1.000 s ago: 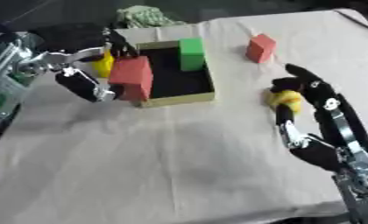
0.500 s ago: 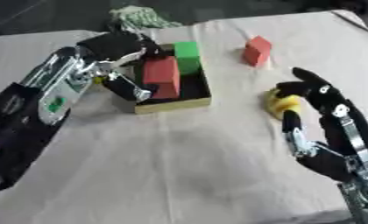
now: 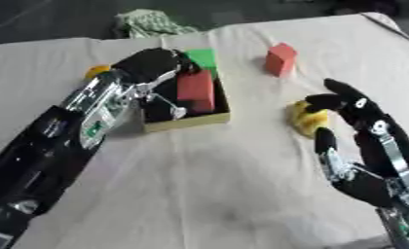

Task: Pick up objects on the table and place them in the box.

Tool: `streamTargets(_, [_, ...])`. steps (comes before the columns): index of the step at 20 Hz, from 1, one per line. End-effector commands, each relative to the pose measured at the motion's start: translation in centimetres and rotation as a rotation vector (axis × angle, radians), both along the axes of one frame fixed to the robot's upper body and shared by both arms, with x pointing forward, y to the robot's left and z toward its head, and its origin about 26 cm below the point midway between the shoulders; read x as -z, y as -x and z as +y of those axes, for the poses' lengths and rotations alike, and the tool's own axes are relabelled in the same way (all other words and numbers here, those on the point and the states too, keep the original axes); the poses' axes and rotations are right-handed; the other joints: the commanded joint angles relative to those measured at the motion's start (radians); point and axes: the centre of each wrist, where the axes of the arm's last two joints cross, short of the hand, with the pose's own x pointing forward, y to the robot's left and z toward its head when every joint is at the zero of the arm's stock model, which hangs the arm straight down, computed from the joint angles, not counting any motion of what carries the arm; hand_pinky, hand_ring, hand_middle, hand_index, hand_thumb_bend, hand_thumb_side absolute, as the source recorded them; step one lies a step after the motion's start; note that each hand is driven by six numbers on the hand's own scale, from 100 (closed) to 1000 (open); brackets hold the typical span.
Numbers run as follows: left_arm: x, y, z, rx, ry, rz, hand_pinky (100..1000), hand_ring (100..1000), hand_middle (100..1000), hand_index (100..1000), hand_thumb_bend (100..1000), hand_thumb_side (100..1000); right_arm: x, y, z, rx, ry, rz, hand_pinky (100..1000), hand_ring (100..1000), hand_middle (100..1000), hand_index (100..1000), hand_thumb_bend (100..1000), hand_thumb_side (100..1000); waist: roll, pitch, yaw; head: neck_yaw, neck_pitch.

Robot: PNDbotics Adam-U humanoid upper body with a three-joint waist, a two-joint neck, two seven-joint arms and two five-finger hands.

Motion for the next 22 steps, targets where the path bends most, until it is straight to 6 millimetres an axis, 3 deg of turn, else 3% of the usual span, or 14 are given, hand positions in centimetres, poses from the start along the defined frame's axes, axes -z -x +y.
streamTargets(1, [-1.0, -0.1, -0.4, 0.000, 0.014, -0.033, 785, 692, 548, 846, 100, 263, -0.8, 0.1, 0.2, -0.019, -0.006, -0.029, 813, 797, 638, 939, 100, 432, -0.003, -0.013, -0.004, 0.000, -0.019])
streamTargets(5, [-0.7, 0.0, -0.9, 0.022, -0.008, -0.006, 798, 725, 636, 879, 107, 273, -0.9, 0.1, 0.2, -0.020, -0.007, -0.031, 813, 797, 638, 939, 100, 433, -0.002, -0.011, -0.008, -0.003, -0.021])
streamTargets(9, [-1.4, 0.5, -1.3, 0.045, -0.043, -0.012, 805, 753, 708, 904, 185, 287, -0.9, 0.1, 0.2, -0.022, -0.005, -0.032, 813, 797, 638, 939, 100, 433, 0.000, -0.011, -0.007, -0.005, -0.021])
streamTargets(14, [-2.3, 0.9, -1.2, 0.039, -0.072, -0.027, 827, 787, 785, 933, 223, 474, -0.9, 0.1, 0.2, -0.020, -0.004, -0.031, 813, 797, 638, 939, 100, 433, 0.000, -0.012, -0.005, -0.008, -0.025])
streamTargets(22, [-2.1, 0.7, -0.4, 0.005, -0.104, -0.026, 834, 798, 810, 942, 242, 477, -0.8, 0.1, 0.1, -0.017, -0.002, -0.029, 814, 797, 638, 939, 100, 432, 0.001, -0.013, -0.001, -0.013, -0.026])
